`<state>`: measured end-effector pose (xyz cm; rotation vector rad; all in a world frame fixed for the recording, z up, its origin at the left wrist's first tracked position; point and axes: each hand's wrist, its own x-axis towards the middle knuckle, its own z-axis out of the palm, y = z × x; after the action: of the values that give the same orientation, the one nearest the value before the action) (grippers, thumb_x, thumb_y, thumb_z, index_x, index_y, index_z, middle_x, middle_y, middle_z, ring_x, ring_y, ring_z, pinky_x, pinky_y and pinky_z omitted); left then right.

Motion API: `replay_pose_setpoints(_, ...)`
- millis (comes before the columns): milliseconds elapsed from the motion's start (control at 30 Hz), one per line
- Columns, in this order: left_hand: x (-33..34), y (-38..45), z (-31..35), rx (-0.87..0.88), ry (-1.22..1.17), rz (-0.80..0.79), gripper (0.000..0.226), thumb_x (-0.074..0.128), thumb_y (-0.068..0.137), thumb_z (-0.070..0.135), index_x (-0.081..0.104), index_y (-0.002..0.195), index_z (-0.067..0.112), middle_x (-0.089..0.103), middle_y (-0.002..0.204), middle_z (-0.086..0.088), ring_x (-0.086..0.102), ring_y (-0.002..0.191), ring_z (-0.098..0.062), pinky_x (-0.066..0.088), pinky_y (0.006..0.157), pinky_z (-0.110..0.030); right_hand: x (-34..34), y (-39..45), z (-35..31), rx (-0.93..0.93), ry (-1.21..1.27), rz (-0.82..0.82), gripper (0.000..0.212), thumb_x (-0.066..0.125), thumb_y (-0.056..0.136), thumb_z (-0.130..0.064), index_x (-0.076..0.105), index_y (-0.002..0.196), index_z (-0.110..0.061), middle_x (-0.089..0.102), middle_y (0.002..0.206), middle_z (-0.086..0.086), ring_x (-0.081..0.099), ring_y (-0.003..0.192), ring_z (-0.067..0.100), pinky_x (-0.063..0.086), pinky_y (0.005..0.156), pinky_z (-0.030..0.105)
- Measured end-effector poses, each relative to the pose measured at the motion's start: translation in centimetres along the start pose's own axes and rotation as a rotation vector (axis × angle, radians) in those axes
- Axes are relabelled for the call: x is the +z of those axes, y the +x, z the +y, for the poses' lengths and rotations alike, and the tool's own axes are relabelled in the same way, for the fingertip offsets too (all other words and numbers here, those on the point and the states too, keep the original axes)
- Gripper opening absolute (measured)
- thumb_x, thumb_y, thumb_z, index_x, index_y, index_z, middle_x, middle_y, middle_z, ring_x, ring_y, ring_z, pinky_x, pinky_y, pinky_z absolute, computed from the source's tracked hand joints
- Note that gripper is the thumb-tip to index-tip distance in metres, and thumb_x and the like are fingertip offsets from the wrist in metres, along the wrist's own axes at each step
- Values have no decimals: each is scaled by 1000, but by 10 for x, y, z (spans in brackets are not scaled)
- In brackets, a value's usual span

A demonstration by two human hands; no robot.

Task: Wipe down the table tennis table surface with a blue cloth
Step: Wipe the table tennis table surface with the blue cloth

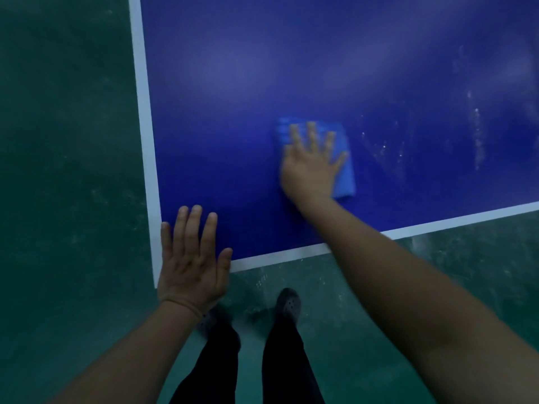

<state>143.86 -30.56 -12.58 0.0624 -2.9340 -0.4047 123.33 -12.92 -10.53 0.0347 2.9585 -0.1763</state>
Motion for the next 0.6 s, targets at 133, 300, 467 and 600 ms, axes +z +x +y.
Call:
replay_pose_setpoints(133, -2, 3, 3, -15, 26, -123, 63, 33, 98, 46, 48, 140, 2, 40, 152, -23, 29, 145, -41, 12, 121, -60, -23, -15, 120, 452, 70, 7, 55, 19, 105, -48, 9, 158, -42, 1, 169, -8, -5, 154, 32, 0, 117, 69)
replay_pose_setpoints(300, -4, 3, 4, -39, 42, -190, 64, 34, 97, 47, 52, 139, 3, 43, 151, -21, 31, 144, -40, 11, 121, -60, -4, -61, 60, 355, 67, 38, 55, 25, 104, -46, 14, 158, -40, 4, 169, -5, -3, 154, 34, -1, 116, 71)
replay_pose_setpoints(467, -6, 4, 6, -57, 61, -206, 66, 34, 95, 48, 50, 140, 3, 41, 152, -20, 29, 146, -39, 10, 120, -62, 7, -98, 33, -282, -73, -96, 54, 25, 103, -52, 15, 156, -46, 6, 168, -11, -7, 154, 32, -10, 116, 66)
replay_pose_setpoints(600, -6, 5, 9, -70, 73, -219, 67, 33, 95, 49, 48, 140, 3, 40, 152, -21, 28, 146, -39, 10, 120, -62, -22, -59, 156, 201, -64, -61, 54, 22, 105, -49, 6, 157, -46, -2, 168, -14, -10, 154, 30, -4, 117, 67)
